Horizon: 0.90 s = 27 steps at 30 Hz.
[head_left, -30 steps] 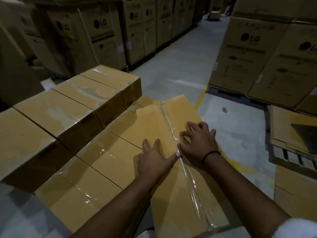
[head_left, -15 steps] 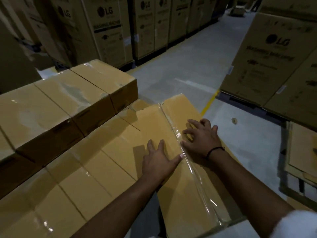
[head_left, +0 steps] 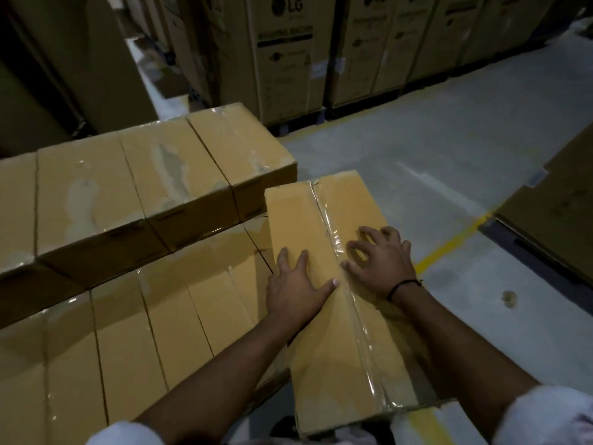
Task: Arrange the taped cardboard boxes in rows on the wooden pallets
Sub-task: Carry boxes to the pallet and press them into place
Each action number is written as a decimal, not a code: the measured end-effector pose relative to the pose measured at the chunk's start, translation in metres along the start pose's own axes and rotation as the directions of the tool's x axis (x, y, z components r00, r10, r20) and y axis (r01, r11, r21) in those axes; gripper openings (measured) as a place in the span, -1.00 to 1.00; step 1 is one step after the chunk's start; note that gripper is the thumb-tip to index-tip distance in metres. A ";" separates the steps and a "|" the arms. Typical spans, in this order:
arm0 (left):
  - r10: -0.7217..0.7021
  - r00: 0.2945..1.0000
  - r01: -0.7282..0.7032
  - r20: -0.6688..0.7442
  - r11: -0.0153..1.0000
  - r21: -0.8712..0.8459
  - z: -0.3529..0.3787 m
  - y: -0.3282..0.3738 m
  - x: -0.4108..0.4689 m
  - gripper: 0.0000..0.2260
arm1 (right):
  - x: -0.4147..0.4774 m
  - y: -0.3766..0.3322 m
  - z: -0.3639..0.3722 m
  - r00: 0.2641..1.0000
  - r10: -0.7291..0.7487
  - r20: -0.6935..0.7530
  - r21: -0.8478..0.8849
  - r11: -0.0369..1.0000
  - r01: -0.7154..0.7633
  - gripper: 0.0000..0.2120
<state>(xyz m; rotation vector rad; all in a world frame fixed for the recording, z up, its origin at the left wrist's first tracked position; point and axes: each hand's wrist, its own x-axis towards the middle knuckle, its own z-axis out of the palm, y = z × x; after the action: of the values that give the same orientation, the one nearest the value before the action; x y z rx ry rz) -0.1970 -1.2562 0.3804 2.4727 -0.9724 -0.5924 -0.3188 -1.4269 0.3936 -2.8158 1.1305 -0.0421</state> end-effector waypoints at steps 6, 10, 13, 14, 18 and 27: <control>-0.203 0.975 0.203 -0.086 0.979 -0.005 0.022 0.039 0.047 -0.14 | 0.088 0.027 0.021 0.983 -0.182 0.026 0.082 0.980 0.179 -0.59; -0.320 0.939 0.320 -0.124 0.947 -0.026 0.031 0.066 0.069 -0.12 | 0.126 0.046 0.025 0.961 -0.273 0.040 0.091 0.959 0.269 -0.62; -0.381 0.908 0.381 -0.175 0.924 -0.035 0.034 0.083 0.090 -0.13 | 0.155 0.057 0.026 0.939 -0.342 0.023 0.115 0.934 0.338 -0.64; -0.402 0.896 0.402 -0.187 0.915 -0.040 0.035 0.088 0.096 -0.14 | 0.165 0.059 0.027 0.932 -0.361 0.027 0.132 0.926 0.355 -0.64; -0.472 0.859 0.467 -0.199 0.881 -0.076 0.041 0.098 0.114 -0.15 | 0.191 0.063 0.035 0.916 -0.401 0.034 0.179 0.904 0.389 -0.66; -0.470 0.861 0.462 -0.193 0.882 -0.089 0.034 0.068 0.151 -0.12 | 0.218 0.055 0.057 0.901 -0.425 0.087 0.209 0.892 0.401 -0.63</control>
<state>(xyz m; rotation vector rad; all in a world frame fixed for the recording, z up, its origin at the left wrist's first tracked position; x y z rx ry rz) -0.1508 -1.4164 0.3530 2.6768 -0.2683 -0.4722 -0.1954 -1.6124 0.3279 -2.7835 0.4541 0.0026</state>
